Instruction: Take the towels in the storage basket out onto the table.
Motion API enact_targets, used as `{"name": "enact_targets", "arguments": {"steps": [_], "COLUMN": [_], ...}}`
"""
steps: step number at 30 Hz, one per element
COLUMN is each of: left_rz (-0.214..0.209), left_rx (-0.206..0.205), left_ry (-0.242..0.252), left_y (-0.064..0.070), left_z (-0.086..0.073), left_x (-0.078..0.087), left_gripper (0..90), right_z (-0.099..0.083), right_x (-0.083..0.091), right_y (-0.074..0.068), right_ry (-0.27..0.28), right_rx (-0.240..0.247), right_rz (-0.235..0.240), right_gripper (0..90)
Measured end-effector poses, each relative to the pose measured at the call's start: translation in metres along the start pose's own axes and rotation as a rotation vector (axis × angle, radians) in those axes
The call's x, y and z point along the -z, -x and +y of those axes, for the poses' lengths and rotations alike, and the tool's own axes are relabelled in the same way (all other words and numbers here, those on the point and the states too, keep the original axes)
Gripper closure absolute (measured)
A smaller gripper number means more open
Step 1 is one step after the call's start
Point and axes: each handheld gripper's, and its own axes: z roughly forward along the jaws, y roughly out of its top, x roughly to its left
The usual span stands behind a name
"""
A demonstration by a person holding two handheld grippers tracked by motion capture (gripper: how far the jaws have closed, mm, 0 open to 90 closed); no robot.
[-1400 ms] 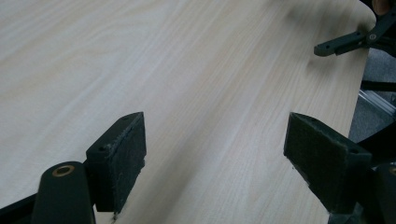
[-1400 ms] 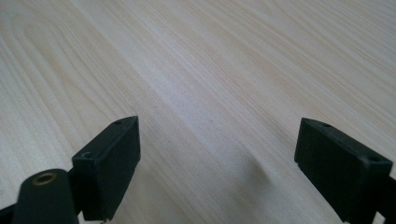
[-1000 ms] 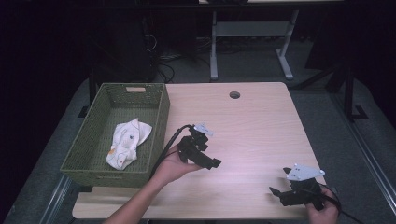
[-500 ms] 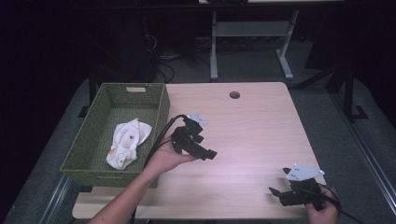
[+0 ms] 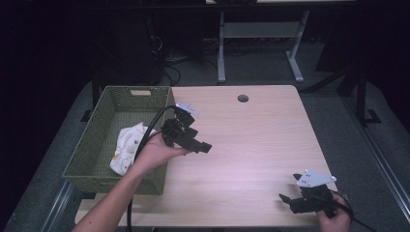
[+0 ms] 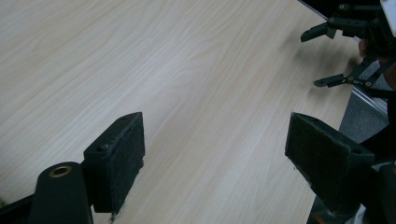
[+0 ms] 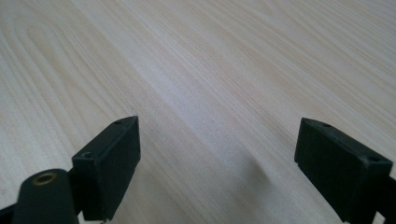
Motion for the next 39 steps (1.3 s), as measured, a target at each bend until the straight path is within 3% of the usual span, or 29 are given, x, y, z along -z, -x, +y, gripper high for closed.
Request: {"name": "enact_targets", "arguments": {"steps": [4,12,15,25,27,33,34,39], "left_rz": [0.011,-0.009,0.005,0.008,-0.009,0.011,0.032,0.052], "left_rx": [0.001,0.078,0.099,0.163,0.184,0.224,0.233,0.264], "left_ry": [-0.006,0.035,0.039,0.072,0.091,0.125,0.117,0.112], "left_y": [-0.008,-0.036,-0.05,-0.075,-0.081,-0.094,-0.1,-0.111], "left_z": [-0.003,-0.019,-0.028,-0.047,-0.052,-0.065,-0.071,-0.085], "left_x": [0.009,0.034,0.045,0.061,0.065,0.079,0.082,0.089], "left_gripper": [19.7,18.9,19.3,20.2,20.2,20.7,20.7,20.5], "right_z": [0.0,0.0,0.0,0.0,0.0,0.0,0.0,0.0], "right_x": [0.0,0.001,0.001,0.001,0.001,0.001,0.001,0.0], "right_y": [0.0,0.0,0.0,-0.001,-0.001,-0.001,-0.001,-0.001], "right_ry": [-0.002,-0.004,-0.004,-0.005,-0.005,-0.004,-0.004,-0.005], "right_rx": [-0.002,-0.005,-0.008,-0.009,-0.011,-0.01,-0.01,-0.006], "right_rz": [-0.001,-0.003,-0.003,-0.004,-0.006,-0.005,-0.005,-0.005], "right_gripper": [14.0,14.0,14.0,14.0,14.0,14.0,14.0,14.0]}}
